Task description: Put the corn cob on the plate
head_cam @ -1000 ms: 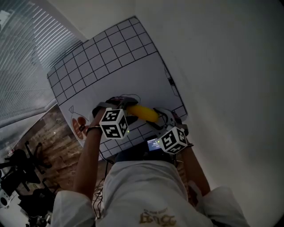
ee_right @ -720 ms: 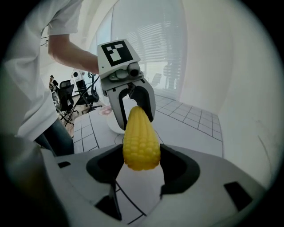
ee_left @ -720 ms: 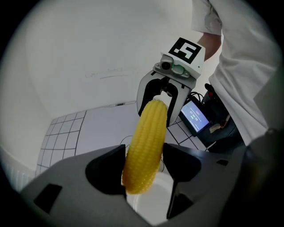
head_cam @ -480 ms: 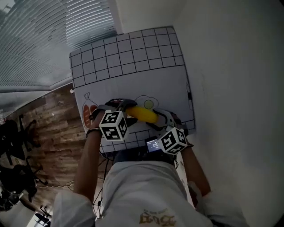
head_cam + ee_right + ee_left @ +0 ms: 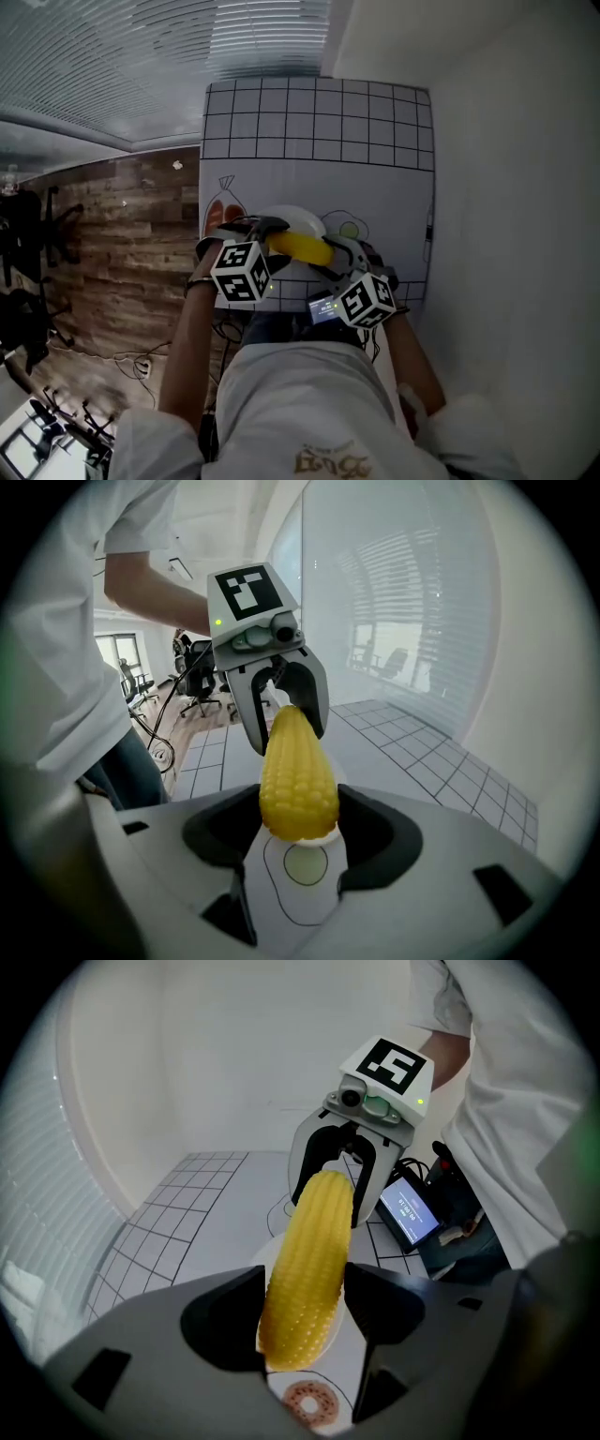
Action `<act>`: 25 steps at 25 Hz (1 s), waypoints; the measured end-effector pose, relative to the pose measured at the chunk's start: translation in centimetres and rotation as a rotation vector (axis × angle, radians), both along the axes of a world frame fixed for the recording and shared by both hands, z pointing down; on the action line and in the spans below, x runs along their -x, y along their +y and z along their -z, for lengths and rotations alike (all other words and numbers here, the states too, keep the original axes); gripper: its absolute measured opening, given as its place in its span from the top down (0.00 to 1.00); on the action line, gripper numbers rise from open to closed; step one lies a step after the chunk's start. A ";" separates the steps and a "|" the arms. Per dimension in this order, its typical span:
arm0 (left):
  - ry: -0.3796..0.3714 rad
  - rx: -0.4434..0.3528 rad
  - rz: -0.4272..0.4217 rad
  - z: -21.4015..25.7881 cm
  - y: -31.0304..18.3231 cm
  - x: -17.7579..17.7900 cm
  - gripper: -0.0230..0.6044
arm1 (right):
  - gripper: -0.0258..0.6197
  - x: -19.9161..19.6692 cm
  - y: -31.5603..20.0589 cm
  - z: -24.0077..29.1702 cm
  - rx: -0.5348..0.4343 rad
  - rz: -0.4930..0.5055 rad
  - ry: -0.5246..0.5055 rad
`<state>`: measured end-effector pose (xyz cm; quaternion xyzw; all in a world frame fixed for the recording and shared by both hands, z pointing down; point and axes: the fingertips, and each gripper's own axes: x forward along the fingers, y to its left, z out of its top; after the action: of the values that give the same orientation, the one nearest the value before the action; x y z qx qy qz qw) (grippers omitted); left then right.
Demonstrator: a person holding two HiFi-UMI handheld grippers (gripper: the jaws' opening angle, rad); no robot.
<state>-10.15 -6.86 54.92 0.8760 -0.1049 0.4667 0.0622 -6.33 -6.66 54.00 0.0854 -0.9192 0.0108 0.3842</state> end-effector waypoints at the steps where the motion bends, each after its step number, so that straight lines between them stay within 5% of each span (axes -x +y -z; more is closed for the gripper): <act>1: -0.001 0.003 0.013 -0.1 0.2 0.5 0.53 | 0.56 0.5 0.2 0.0 0.002 0.014 0.000; 9: -0.003 0.030 0.063 -0.8 1.3 2.0 0.53 | 0.56 2.0 1.0 -0.7 0.027 0.075 0.003; 25: -0.067 0.088 -0.005 -4.1 0.3 2.2 0.55 | 0.56 2.2 -0.1 -3.7 0.026 0.038 0.028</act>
<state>-12.36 -6.60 59.03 0.8565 -0.0841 0.5000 0.0961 -8.50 -6.77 57.71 0.0633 -0.9150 0.0142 0.3982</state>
